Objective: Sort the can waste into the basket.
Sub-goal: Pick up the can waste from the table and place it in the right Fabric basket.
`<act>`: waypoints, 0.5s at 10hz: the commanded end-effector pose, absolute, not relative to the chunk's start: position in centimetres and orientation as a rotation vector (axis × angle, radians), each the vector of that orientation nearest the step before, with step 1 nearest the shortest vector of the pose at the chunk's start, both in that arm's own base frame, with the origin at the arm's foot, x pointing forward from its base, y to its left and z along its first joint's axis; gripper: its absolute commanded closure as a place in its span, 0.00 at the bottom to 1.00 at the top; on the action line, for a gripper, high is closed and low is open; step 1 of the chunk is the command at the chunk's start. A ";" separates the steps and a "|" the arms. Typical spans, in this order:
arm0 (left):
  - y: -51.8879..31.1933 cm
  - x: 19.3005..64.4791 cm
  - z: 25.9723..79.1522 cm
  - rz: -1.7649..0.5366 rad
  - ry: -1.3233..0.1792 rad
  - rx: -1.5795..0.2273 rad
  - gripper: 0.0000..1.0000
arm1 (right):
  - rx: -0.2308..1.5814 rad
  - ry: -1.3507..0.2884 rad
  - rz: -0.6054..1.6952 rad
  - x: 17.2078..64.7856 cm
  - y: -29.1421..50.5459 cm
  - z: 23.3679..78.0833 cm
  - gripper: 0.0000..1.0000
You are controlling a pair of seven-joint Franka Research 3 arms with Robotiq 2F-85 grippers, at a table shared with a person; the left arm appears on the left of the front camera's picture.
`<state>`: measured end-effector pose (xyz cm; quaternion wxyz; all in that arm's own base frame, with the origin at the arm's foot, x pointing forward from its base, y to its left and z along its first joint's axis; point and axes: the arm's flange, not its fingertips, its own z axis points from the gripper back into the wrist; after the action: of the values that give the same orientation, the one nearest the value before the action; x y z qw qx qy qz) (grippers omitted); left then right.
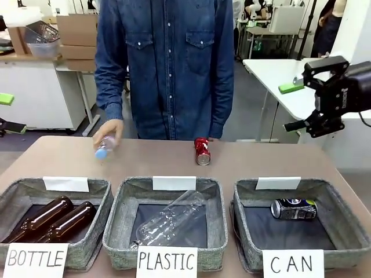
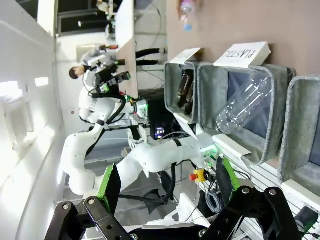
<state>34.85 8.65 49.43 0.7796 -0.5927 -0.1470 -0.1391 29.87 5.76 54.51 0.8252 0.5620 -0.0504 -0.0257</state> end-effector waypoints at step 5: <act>8.8 34.6 49.4 -0.317 -0.314 -1.287 0.00 | 0.481 -0.325 -0.025 37.9 10.5 53.6 0.00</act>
<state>34.84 8.68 49.35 0.7793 -0.5935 -0.1459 -0.1383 33.87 10.02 54.29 0.9166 0.3825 -0.1151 0.0163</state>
